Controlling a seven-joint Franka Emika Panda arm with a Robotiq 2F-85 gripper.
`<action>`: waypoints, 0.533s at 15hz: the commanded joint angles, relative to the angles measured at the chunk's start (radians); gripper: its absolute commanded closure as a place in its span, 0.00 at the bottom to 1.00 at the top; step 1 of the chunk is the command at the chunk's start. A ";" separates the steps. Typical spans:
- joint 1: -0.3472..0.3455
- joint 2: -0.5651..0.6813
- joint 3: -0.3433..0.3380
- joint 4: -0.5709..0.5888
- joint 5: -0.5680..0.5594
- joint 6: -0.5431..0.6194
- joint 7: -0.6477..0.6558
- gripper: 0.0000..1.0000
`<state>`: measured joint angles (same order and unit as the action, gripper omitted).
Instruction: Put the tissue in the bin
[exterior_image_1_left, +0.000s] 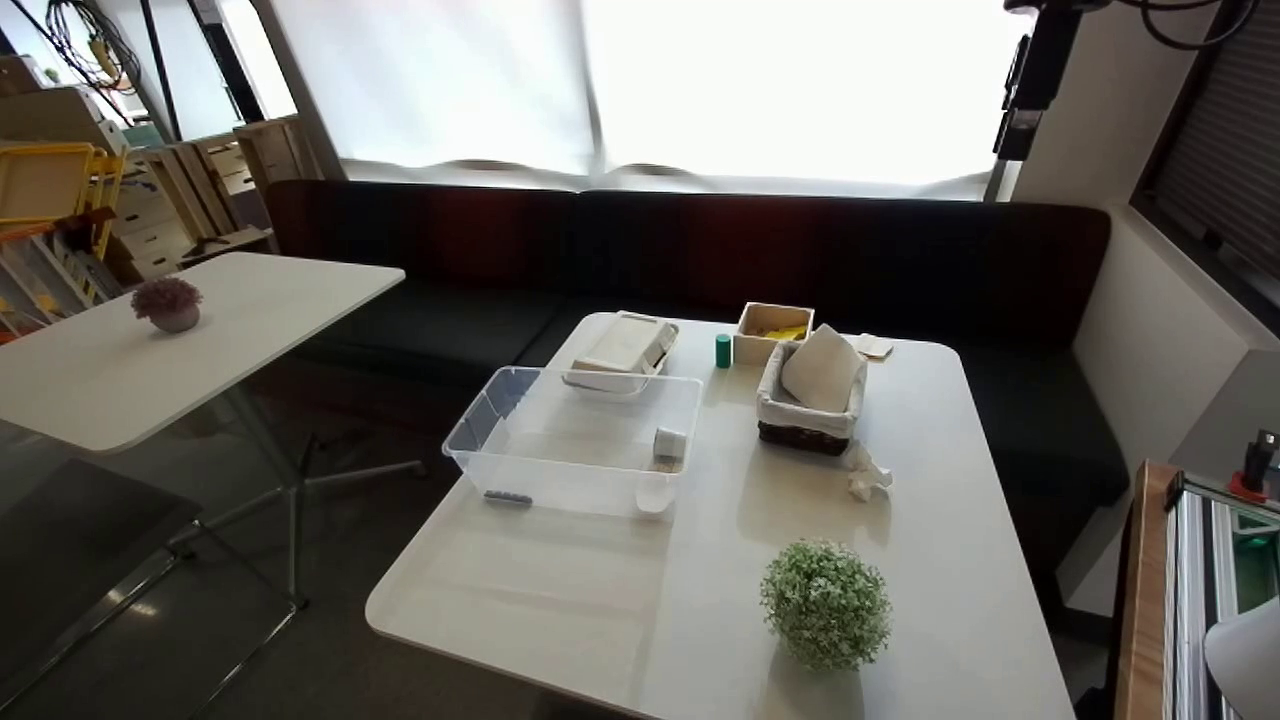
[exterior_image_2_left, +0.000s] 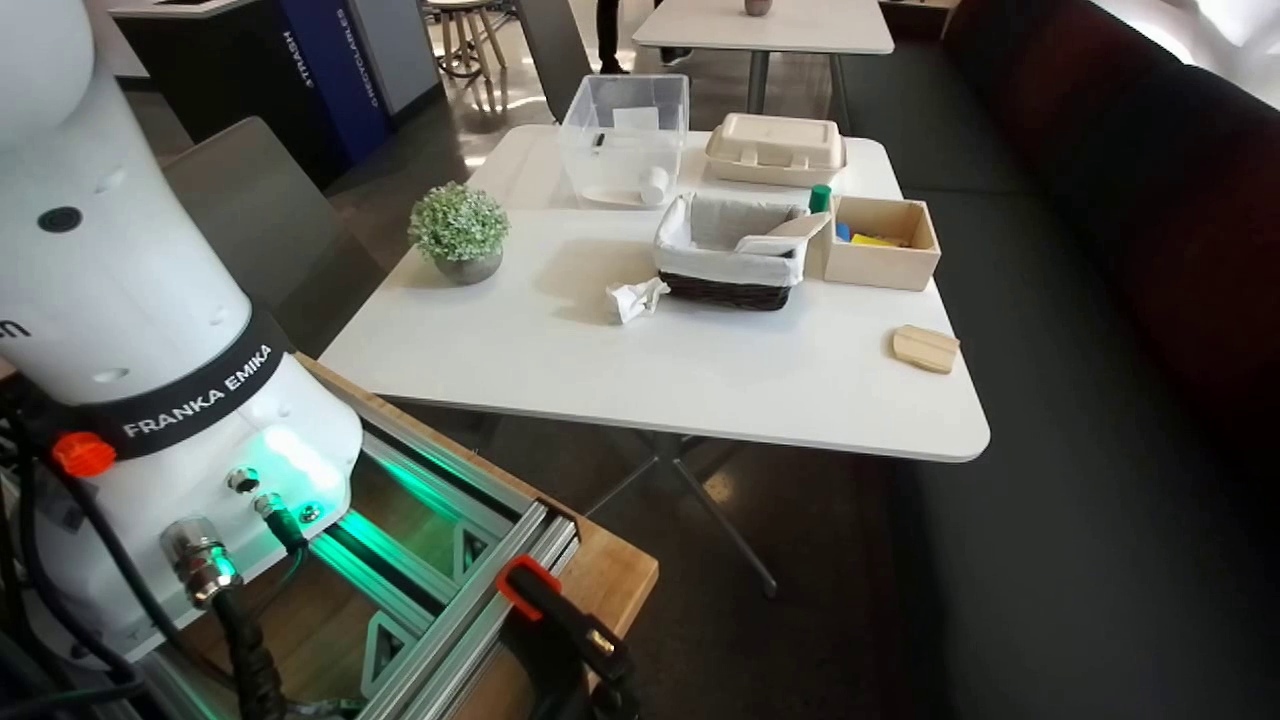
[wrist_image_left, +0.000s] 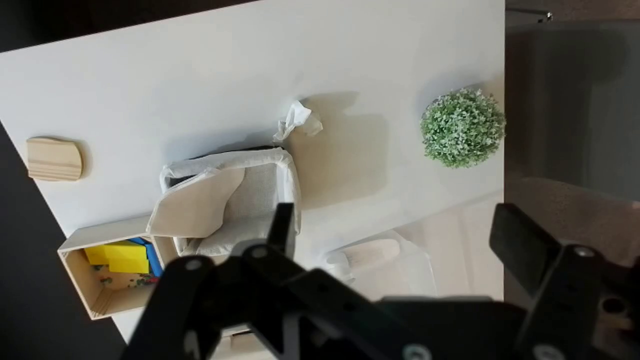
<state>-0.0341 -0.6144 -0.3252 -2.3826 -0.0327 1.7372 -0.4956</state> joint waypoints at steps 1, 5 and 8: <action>-0.013 0.013 0.009 0.004 0.014 0.002 -0.011 0.00; -0.007 0.074 0.001 -0.006 0.056 0.022 0.001 0.00; -0.021 0.113 0.002 -0.042 0.083 0.059 0.018 0.00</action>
<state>-0.0355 -0.5503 -0.3252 -2.3919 0.0092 1.7456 -0.4902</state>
